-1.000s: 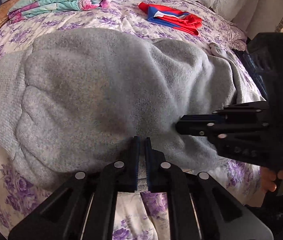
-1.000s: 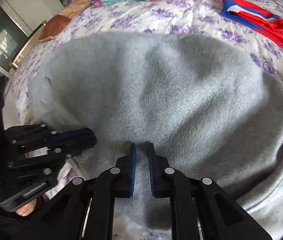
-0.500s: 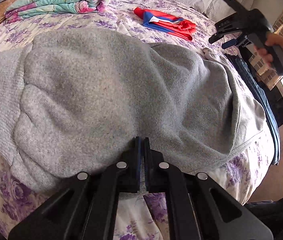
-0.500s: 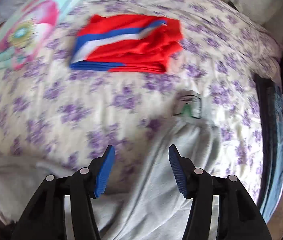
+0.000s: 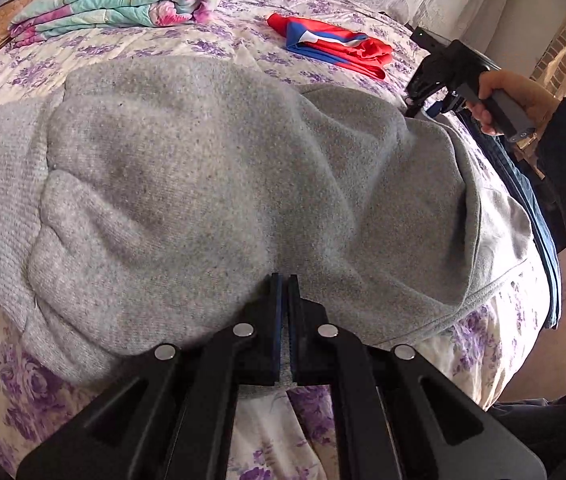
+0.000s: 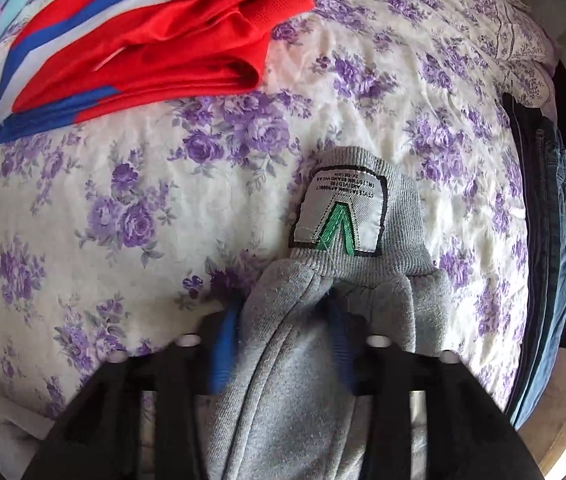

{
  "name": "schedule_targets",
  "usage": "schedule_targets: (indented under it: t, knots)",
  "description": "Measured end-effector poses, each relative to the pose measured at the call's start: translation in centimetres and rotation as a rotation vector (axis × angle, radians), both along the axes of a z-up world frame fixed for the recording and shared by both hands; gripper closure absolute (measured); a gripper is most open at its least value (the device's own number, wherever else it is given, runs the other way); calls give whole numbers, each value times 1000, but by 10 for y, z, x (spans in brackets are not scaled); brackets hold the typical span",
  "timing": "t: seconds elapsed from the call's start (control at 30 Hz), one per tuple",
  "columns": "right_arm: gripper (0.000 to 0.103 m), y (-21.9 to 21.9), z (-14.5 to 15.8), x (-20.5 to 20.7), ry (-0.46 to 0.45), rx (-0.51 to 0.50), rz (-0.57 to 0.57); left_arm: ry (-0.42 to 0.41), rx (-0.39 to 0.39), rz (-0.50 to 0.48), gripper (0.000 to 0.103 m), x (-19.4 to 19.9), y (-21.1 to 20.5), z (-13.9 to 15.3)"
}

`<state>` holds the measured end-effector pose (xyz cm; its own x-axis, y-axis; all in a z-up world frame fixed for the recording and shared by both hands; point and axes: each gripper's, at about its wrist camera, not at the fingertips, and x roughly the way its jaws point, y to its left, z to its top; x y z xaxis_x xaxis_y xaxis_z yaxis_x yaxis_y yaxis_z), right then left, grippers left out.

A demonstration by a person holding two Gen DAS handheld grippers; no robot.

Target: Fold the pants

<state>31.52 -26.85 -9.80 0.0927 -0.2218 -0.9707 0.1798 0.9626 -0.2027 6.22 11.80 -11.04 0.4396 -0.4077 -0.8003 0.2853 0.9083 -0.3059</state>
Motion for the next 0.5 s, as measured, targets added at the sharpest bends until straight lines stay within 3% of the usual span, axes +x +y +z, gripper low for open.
schedule_targets:
  t: [0.17, 0.33, 0.43, 0.5]
  knots:
    - [96, -48, 66, -56, -219, 160, -16, 0, 6, -4, 99, 2, 1, -1]
    - [96, -119, 136, -166, -508, 354, -57, 17, -3, -10, 99, 5, 4, -2]
    - [96, -154, 138, -242, -620, 412, -106, 32, -12, -33, 99, 7, 7, 0]
    - [96, -172, 107, -276, -612, 444, -163, 39, -8, -53, 99, 7, 7, 1]
